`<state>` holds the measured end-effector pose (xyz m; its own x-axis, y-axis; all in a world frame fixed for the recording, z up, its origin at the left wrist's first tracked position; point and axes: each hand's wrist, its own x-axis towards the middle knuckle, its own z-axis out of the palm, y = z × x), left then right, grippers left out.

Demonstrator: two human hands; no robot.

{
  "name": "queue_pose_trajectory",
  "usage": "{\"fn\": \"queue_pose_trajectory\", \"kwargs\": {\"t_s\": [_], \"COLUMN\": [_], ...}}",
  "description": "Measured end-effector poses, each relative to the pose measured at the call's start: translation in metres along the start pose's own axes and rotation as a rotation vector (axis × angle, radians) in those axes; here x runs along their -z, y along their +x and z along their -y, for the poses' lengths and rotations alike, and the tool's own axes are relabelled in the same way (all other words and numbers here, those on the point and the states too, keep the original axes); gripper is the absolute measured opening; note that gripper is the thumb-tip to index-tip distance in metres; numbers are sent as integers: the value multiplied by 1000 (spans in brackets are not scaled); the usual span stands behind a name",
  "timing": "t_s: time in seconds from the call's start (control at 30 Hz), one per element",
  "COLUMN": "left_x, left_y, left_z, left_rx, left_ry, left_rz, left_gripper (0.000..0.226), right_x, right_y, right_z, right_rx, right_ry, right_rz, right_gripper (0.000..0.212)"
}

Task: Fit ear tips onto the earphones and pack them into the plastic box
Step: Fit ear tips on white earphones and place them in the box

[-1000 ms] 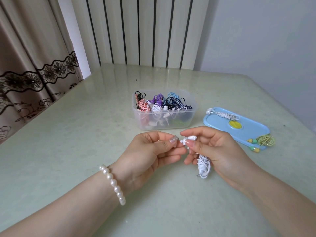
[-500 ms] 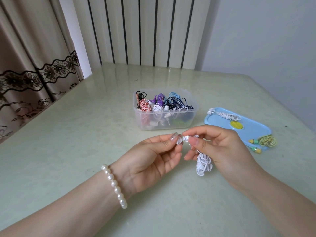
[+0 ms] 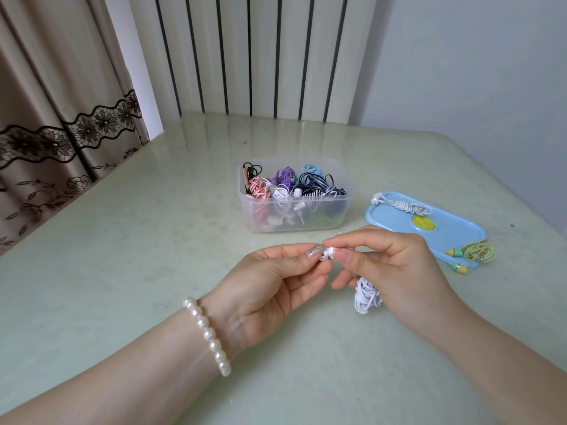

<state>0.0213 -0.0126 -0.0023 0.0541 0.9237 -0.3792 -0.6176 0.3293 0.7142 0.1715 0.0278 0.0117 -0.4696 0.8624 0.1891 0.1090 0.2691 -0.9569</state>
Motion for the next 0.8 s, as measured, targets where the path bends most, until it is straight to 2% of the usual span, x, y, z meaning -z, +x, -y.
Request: {"fn": "queue_pose_trajectory", "kwargs": {"t_s": [0.13,0.3,0.8], "left_x": [0,0,-4], "left_y": [0,-1,-3], "left_z": [0,0,4], "left_rx": [-51,-110,-283], "left_ry": [42,66,209], "left_rz": [-19,-57,-123], "left_gripper": [24,14,11], "right_x": [1,3,1], "right_y": [0,1,1], "right_z": [1,2,2], "right_rx": [-41,-34,-27], "right_ry": [13,1,-10], "right_rz": [-6,-61,-59], "right_gripper": [15,21,23]}}
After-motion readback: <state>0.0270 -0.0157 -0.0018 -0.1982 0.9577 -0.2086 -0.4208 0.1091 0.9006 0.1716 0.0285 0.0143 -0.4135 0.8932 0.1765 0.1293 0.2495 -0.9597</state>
